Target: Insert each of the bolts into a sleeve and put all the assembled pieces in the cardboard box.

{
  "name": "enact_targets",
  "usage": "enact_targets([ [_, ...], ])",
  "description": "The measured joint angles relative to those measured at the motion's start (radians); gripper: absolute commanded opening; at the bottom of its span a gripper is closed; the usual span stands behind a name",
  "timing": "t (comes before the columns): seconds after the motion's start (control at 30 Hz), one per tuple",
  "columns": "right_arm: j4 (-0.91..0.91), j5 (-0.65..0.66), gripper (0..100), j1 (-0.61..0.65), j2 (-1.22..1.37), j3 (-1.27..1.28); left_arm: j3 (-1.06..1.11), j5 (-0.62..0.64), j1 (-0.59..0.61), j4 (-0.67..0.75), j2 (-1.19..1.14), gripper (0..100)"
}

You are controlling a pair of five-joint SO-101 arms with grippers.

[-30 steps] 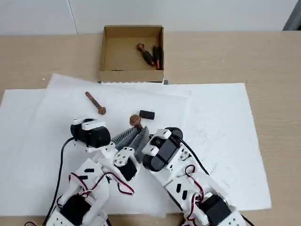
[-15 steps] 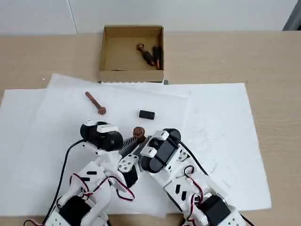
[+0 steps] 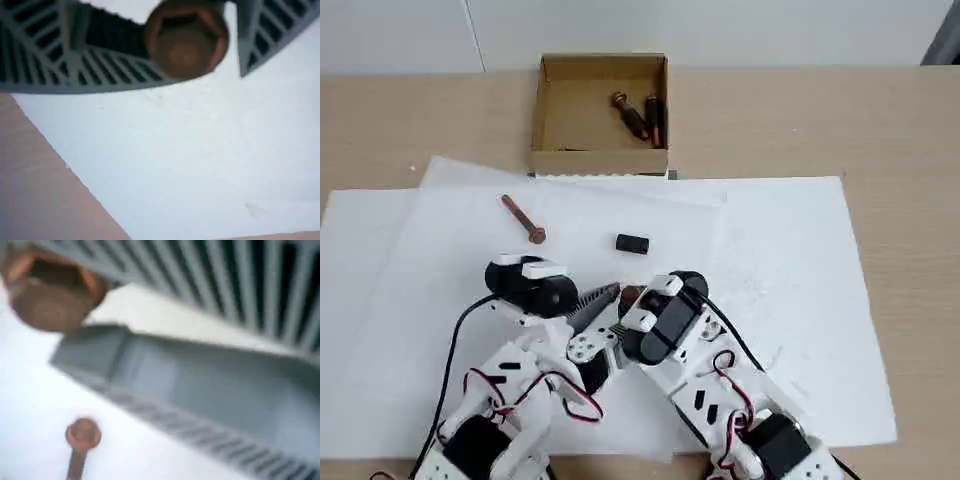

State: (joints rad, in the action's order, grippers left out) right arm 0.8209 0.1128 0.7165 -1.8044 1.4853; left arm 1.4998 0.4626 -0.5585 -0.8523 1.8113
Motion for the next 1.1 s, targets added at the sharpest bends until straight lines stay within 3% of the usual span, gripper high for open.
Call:
enact_targets([
  [0.1,-0.002,0.000,0.3,0.000,-0.002,-0.002,-0.025,-0.006,0.040,0.000,0.000,18],
  [0.27,-0.002,0.000,0.3,0.000,0.000,-0.002,-0.044,-0.014,0.078,0.000,0.000,0],
  [0.43,-0.002,0.000,0.3,-0.002,0.000,-0.002,-0.077,-0.014,0.132,0.000,0.000,0],
  [0.57,-0.002,-0.018,0.3,-0.061,0.000,-0.002,-0.081,-0.031,0.241,0.000,0.000,0],
  [0.9,-0.002,-0.167,0.3,-0.176,0.077,-0.040,0.052,-0.341,0.585,0.000,0.000,0],
  [1.1,-0.002,-0.252,0.3,-0.239,0.402,-0.302,0.103,-0.402,0.628,0.000,0.000,0],
])
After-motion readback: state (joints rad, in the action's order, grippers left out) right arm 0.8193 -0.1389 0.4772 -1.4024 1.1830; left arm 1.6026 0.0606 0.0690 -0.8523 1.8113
